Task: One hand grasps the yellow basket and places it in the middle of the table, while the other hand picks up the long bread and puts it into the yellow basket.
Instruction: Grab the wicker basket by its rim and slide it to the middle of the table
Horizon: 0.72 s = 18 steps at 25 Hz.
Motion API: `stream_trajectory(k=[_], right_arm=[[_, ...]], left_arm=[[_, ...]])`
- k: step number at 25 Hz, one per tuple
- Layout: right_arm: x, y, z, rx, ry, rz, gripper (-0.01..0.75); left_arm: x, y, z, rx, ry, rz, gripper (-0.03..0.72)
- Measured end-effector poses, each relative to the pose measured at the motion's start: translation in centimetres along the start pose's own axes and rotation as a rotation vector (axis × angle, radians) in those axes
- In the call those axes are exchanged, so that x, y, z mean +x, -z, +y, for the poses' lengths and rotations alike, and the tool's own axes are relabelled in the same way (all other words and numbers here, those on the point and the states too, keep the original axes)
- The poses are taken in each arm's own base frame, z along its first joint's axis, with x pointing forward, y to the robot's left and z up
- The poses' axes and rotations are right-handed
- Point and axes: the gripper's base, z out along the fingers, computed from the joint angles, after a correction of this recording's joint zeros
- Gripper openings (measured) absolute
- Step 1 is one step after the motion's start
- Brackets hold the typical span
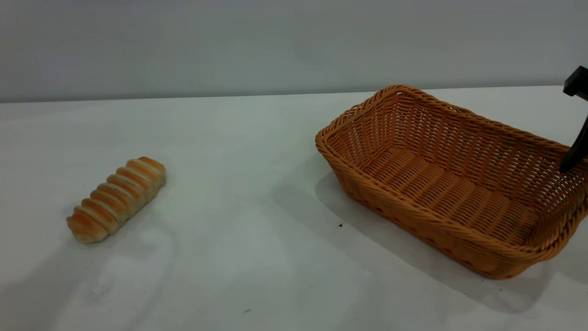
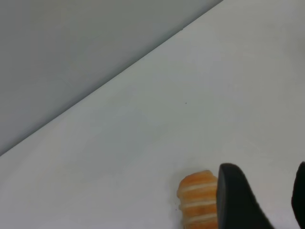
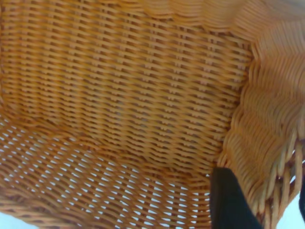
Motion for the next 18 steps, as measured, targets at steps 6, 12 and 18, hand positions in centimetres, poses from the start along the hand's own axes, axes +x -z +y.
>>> stream_trajectory(k=[6, 12, 18], right_arm=[[0.0, 0.0, -0.1, 0.004, -0.003, 0.002, 0.404], [0.5, -0.2, -2.4, 0.047, -0.045, 0.022, 0.404], [0.7, -0.4, -2.5, 0.032, -0.041, 0.014, 0.404]], left_arm=[[0.0, 0.0, 0.0, 0.003, 0.001, 0.004, 0.341], [0.1, 0.0, -0.1, 0.009, 0.002, 0.012, 0.341], [0.1, 0.0, -0.1, 0.007, 0.004, 0.01, 0.341]])
